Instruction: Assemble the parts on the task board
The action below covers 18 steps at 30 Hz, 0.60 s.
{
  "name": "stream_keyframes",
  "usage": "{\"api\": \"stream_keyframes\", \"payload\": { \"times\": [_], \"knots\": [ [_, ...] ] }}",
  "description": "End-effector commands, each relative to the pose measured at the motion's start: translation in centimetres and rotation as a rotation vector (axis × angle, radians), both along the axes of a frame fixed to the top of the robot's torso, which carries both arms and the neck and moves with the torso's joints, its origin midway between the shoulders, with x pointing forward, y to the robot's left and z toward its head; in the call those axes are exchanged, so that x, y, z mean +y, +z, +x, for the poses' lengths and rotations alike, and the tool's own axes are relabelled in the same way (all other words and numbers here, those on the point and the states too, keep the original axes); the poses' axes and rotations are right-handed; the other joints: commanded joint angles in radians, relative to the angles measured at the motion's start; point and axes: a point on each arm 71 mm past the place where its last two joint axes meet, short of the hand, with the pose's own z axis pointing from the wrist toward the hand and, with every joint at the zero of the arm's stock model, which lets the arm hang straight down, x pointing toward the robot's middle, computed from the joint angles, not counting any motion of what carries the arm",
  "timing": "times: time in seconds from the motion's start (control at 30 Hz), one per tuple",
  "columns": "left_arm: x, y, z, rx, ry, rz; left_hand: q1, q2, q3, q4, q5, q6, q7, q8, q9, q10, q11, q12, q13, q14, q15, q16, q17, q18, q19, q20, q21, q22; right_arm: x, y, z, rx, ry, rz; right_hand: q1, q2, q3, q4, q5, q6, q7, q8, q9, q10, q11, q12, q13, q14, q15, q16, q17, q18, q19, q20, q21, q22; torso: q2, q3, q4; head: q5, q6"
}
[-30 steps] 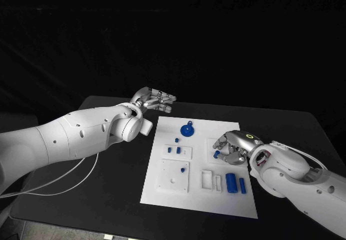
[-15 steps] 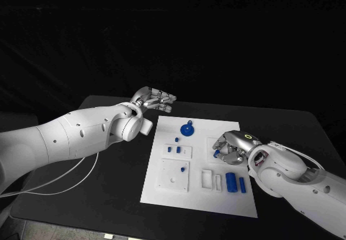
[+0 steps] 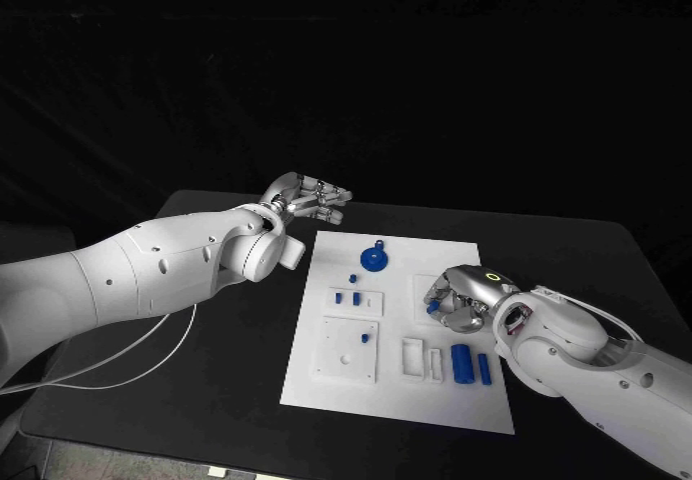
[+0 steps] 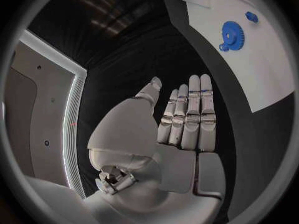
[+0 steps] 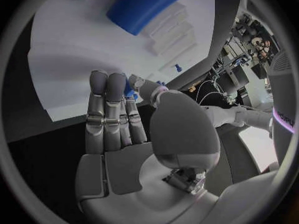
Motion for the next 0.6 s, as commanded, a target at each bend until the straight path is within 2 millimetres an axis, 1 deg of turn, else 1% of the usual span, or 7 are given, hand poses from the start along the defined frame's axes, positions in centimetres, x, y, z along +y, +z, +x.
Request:
{"api": "stream_keyframes", "payload": {
  "times": [0.03, 0.13, 0.17, 0.3, 0.37, 0.43, 0.6],
  "knots": [
    [-0.2, 0.1, -0.1, -0.006, -0.017, -0.001, 0.000, 0.008, 0.000, -0.001, 0.002, -0.007, -0.001, 0.003, -0.001, -0.003, 0.000, 0.001, -0.001, 0.003, 0.001, -0.001, 0.001, -0.015, -0.002, 0.001, 0.005, 0.000, 0.2, -0.3, -0.1, 0.010, 0.013, -0.016, 0.002, 0.017, 0.003, -0.009, -0.007, 0.009, -0.001, 0.001, 0.002, 0.013, -0.001, -0.001, 0.000, 0.001, -0.009, 0.001, 0.002, -0.007, 0.021, -0.011, 0.009, 0.028, 0.000, 0.0001, -0.0005, 0.000, 0.000],
    [-0.2, 0.1, -0.1, -0.006, -0.017, -0.001, 0.000, 0.010, 0.000, -0.001, 0.003, -0.007, -0.001, 0.003, -0.001, -0.004, 0.000, 0.001, -0.001, 0.002, 0.001, -0.001, 0.002, -0.016, -0.004, 0.001, 0.009, -0.001, 0.2, -0.2, -0.1, -0.014, 0.010, 0.002, 0.009, 0.030, 0.010, -0.014, -0.008, 0.025, -0.005, 0.003, 0.003, 0.033, -0.008, 0.001, 0.000, 0.001, -0.013, 0.001, 0.004, -0.009, 0.021, -0.014, 0.020, 0.030, 0.000, 0.0001, -0.0002, 0.000, -0.001],
    [-0.2, 0.1, -0.1, -0.006, -0.017, -0.001, 0.000, 0.010, 0.000, -0.001, 0.003, -0.007, -0.001, 0.003, -0.001, -0.004, 0.000, 0.001, -0.001, 0.002, 0.001, -0.001, 0.002, -0.016, -0.004, 0.001, 0.009, -0.001, 0.3, -0.1, -0.1, -0.031, 0.008, 0.015, 0.019, 0.042, 0.016, -0.017, -0.009, 0.044, -0.011, 0.010, 0.006, 0.053, -0.015, 0.007, 0.002, 0.001, -0.016, 0.001, 0.004, -0.010, 0.021, -0.016, 0.029, 0.032, 0.000, 0.0002, -0.0001, 0.000, -0.001],
    [-0.2, 0.1, -0.1, -0.007, -0.016, -0.001, 0.000, 0.010, 0.000, -0.001, 0.003, -0.007, -0.001, 0.003, -0.001, -0.004, 0.000, 0.001, -0.001, 0.002, 0.001, -0.001, 0.002, -0.016, -0.004, 0.001, 0.009, -0.001, 0.4, 0.4, -0.2, -0.088, -0.001, 0.063, 0.039, 0.059, 0.027, -0.032, -0.010, 0.086, -0.021, 0.014, 0.010, 0.102, -0.029, 0.012, 0.003, -0.001, -0.026, -0.001, 0.005, -0.013, 0.018, -0.025, 0.045, 0.037, 0.001, 0.0013, -0.0001, 0.000, -0.002],
    [-0.2, 0.1, -0.1, -0.007, -0.016, -0.001, 0.000, 0.010, 0.000, -0.001, 0.003, -0.007, -0.001, 0.003, -0.001, -0.004, 0.000, 0.001, -0.001, 0.002, 0.001, -0.001, 0.002, -0.016, -0.004, 0.001, 0.009, -0.001, 0.5, 0.6, -0.2, -0.116, -0.006, 0.087, 0.031, 0.062, 0.040, -0.044, -0.010, 0.113, -0.027, 0.003, 0.010, 0.131, -0.036, 0.001, 0.002, 0.003, -0.032, -0.004, 0.007, -0.022, 0.015, -0.035, 0.071, 0.038, 0.001, 0.0014, 0.0000, 0.000, -0.002],
    [-0.2, 0.1, -0.1, -0.007, -0.016, -0.001, -0.001, 0.011, 0.000, 0.001, 0.003, -0.007, -0.001, 0.003, -0.001, -0.004, 0.000, 0.001, -0.001, 0.002, 0.001, -0.001, 0.002, -0.016, -0.004, 0.001, 0.010, -0.001, 0.5, 0.8, -0.3, -0.132, -0.008, 0.100, 0.023, 0.064, 0.046, -0.053, -0.010, 0.120, -0.029, 0.003, 0.008, 0.140, -0.038, -0.001, 0.002, 0.006, -0.034, -0.008, 0.011, -0.027, 0.008, -0.039, 0.091, 0.038, 0.000, 0.0004, 0.0006, 0.002, -0.002],
    [-0.2, 0.1, 0.0, -0.006, -0.016, -0.001, -0.001, 0.011, 0.000, 0.001, 0.003, -0.007, -0.001, 0.003, -0.001, -0.004, 0.000, 0.001, -0.001, 0.002, 0.001, -0.001, 0.002, -0.016, -0.004, 0.001, 0.010, -0.001, 0.6, 1.3, -0.4, -0.170, -0.013, 0.135, 0.024, 0.071, 0.043, -0.047, -0.010, 0.123, -0.030, 0.003, 0.010, 0.144, -0.040, 0.000, 0.003, 0.009, -0.035, -0.009, 0.014, -0.028, 0.007, -0.039, 0.106, 0.038, 0.000, 0.0013, 0.0005, 0.005, -0.003]
  ]
}}
